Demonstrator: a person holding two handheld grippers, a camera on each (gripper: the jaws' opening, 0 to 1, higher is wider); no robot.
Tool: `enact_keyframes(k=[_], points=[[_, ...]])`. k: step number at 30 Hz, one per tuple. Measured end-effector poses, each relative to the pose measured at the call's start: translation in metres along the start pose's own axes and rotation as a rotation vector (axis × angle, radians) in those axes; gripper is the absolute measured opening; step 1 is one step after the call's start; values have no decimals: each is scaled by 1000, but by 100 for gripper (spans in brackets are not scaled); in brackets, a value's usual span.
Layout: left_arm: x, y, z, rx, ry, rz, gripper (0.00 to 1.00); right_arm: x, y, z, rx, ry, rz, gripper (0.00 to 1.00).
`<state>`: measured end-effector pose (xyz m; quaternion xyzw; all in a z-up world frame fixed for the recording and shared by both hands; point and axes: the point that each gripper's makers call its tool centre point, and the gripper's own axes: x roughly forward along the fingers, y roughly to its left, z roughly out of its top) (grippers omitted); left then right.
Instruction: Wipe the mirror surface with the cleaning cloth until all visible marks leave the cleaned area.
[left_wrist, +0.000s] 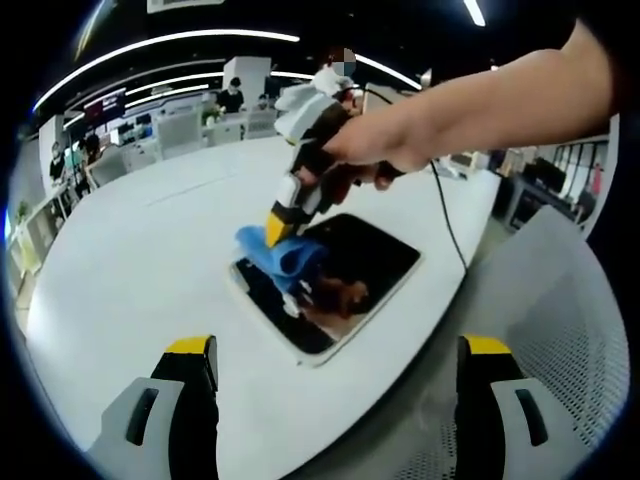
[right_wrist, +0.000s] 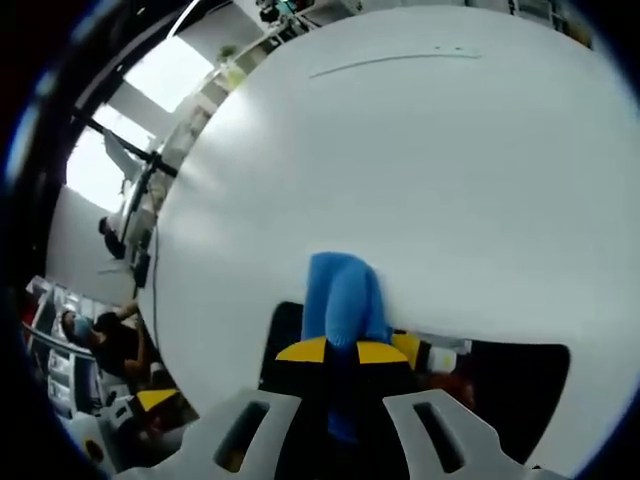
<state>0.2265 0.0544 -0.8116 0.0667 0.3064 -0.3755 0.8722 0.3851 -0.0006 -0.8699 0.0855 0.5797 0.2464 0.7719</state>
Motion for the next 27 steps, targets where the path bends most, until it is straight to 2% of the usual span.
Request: enact_keyframes(k=[27], points=[[0,-1,1,4,-8,-4,100,-11,11,-40,23,-5,9,3]])
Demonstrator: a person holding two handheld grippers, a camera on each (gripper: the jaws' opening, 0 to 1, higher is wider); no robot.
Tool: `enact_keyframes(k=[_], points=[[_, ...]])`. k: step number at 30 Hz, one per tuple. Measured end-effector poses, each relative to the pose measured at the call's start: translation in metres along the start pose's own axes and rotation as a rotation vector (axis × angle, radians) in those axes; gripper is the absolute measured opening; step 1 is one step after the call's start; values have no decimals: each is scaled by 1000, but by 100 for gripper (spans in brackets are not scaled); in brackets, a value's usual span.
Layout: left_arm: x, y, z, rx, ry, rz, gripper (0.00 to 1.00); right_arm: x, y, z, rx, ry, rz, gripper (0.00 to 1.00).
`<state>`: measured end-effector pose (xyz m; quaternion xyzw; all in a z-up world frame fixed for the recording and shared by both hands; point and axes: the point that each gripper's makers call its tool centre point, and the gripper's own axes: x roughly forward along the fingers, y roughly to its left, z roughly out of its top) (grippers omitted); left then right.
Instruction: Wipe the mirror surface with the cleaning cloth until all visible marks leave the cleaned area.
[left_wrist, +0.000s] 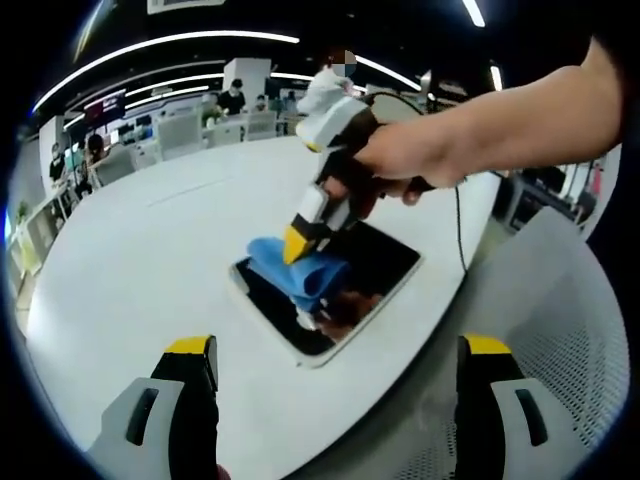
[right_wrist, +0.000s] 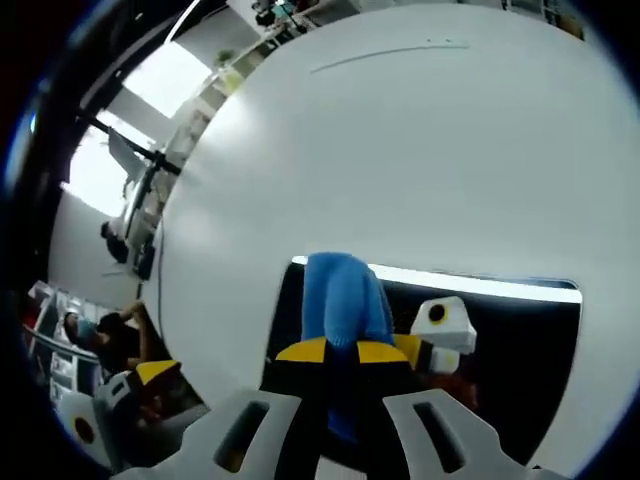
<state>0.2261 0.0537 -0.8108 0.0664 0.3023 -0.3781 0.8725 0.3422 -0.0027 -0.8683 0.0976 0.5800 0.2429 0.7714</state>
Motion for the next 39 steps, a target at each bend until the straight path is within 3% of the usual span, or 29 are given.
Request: enact_keyframes(k=[39], points=[[1,1,-2,20,9,13,100,-11,11,-53,3,-21,23,3]])
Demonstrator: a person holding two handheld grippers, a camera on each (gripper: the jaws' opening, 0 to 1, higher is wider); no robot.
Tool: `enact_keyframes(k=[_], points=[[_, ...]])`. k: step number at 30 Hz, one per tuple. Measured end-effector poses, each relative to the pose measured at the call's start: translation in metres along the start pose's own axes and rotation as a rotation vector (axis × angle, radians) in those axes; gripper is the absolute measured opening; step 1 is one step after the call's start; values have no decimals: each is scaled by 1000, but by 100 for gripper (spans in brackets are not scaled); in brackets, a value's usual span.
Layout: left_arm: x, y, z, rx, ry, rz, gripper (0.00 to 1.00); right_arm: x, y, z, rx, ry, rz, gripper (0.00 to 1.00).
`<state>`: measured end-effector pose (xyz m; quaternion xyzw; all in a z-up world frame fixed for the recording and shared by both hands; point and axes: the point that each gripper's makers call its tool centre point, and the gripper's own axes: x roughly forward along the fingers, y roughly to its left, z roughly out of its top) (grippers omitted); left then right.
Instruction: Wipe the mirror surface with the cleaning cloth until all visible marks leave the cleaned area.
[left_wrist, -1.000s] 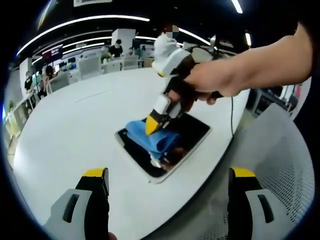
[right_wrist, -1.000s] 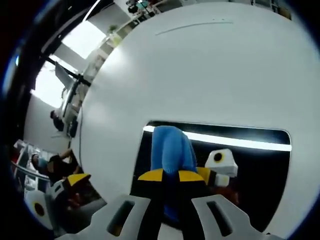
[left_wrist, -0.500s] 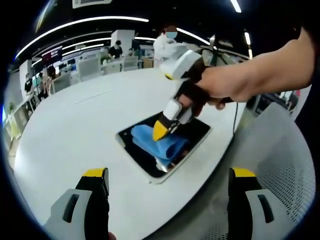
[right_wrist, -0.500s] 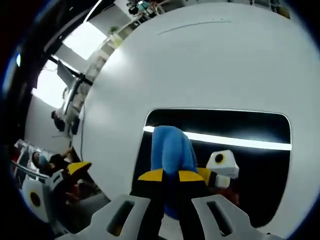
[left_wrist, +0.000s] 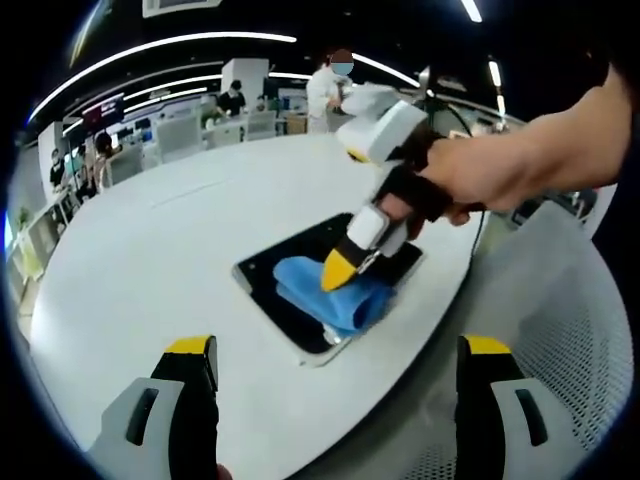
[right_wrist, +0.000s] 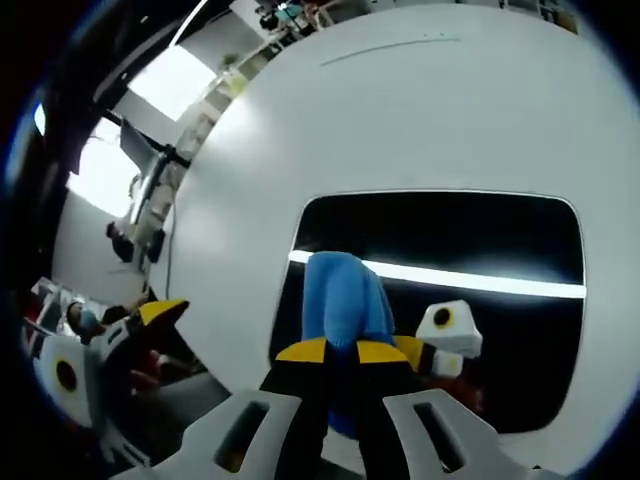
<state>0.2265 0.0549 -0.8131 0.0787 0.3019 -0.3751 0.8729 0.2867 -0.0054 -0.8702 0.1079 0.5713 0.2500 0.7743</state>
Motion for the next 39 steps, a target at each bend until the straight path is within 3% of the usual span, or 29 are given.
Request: enact_keyframes(k=[23,39], points=[[0,1,-1,2,6,6,100,-9,11,-33,21,26,54,3],[1,0,-2,0,12,5,100,-10,11,-35,20,21,61,3]])
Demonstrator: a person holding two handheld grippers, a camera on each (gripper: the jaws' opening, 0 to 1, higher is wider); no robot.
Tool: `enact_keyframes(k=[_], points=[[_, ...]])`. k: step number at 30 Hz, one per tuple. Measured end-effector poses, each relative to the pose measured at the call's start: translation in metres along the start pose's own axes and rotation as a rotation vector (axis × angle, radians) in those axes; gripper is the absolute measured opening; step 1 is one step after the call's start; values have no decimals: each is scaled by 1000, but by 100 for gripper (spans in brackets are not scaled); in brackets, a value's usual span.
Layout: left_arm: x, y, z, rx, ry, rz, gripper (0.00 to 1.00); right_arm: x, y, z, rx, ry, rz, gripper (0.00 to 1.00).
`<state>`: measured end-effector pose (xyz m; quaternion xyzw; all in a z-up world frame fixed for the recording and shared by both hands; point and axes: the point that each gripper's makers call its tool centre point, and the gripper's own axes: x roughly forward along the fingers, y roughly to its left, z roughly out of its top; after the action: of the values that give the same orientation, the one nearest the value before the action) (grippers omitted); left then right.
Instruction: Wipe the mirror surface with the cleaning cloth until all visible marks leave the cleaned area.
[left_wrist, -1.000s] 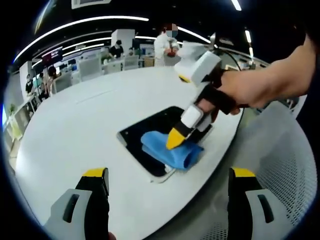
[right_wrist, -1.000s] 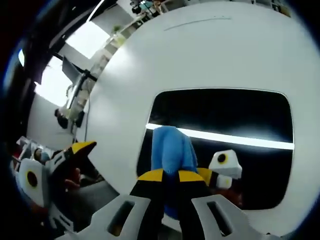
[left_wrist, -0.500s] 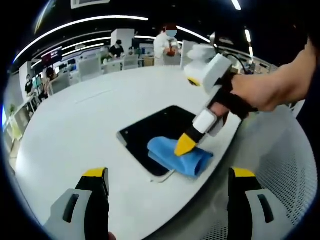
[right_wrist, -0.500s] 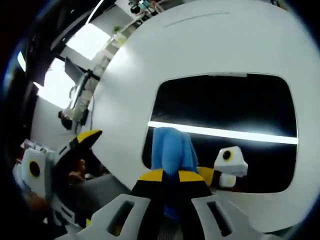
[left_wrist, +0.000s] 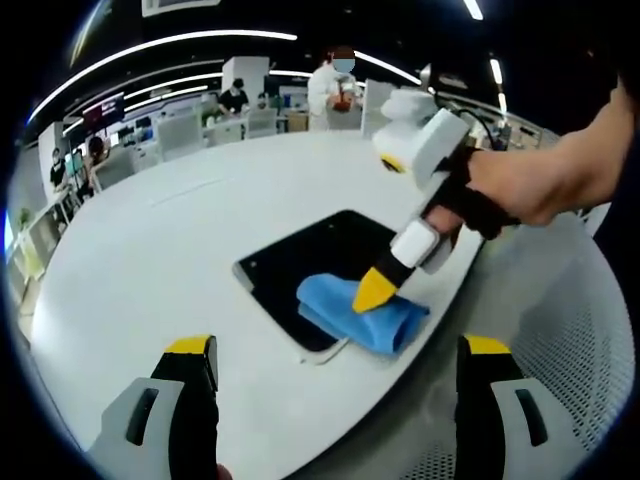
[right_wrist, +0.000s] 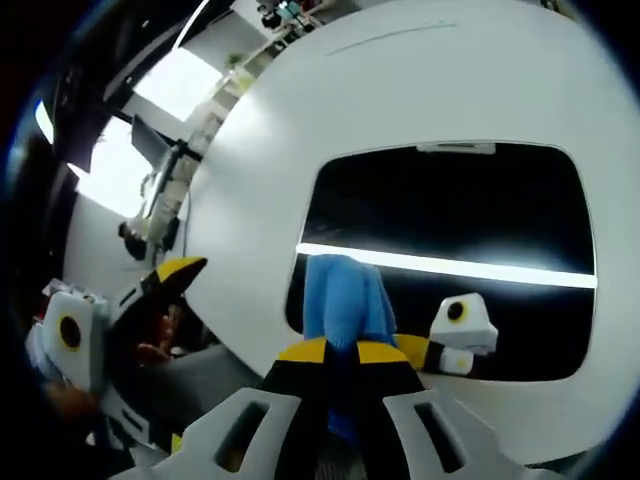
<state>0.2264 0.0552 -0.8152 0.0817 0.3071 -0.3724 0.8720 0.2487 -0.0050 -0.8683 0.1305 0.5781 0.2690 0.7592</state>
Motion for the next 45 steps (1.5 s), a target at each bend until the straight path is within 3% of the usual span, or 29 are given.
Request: enact_keyframes(k=[28,45], points=[[0,-3,0,4,5,-12,100,-20,-29,-3,47,-4,-10,3],[0,-2,-1,4,5,-12,100,-27,-36,-5,50,0,-24,3]])
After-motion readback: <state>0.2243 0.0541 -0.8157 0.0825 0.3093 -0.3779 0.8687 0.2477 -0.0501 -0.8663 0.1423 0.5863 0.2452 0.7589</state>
